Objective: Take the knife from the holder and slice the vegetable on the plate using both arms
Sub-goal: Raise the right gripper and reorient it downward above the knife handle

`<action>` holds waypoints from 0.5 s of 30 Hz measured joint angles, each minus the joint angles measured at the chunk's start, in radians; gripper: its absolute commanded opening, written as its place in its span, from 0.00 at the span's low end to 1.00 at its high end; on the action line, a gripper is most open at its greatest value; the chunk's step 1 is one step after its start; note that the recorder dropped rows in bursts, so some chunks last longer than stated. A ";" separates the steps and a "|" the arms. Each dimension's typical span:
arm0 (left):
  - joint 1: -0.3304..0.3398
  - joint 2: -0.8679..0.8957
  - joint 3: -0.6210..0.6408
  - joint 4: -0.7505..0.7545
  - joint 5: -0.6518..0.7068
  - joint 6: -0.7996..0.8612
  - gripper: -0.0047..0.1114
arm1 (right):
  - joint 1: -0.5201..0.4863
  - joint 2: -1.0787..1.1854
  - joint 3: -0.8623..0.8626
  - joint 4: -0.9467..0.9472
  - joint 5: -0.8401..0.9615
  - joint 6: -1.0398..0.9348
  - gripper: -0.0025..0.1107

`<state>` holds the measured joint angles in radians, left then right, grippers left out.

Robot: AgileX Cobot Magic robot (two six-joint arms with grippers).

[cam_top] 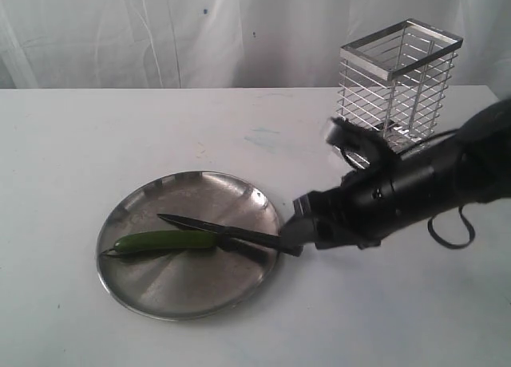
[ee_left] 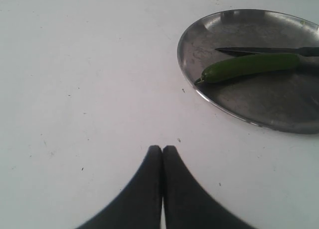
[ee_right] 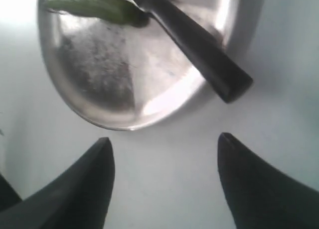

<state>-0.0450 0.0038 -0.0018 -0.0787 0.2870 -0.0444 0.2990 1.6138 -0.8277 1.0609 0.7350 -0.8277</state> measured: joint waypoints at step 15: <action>0.000 0.000 0.000 0.000 0.000 0.000 0.04 | 0.008 0.299 -0.793 -0.300 0.461 0.339 0.52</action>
<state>-0.0450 0.0038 -0.0018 -0.0787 0.2870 -0.0444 0.3073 1.9133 -1.6204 0.7610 1.1956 -0.4882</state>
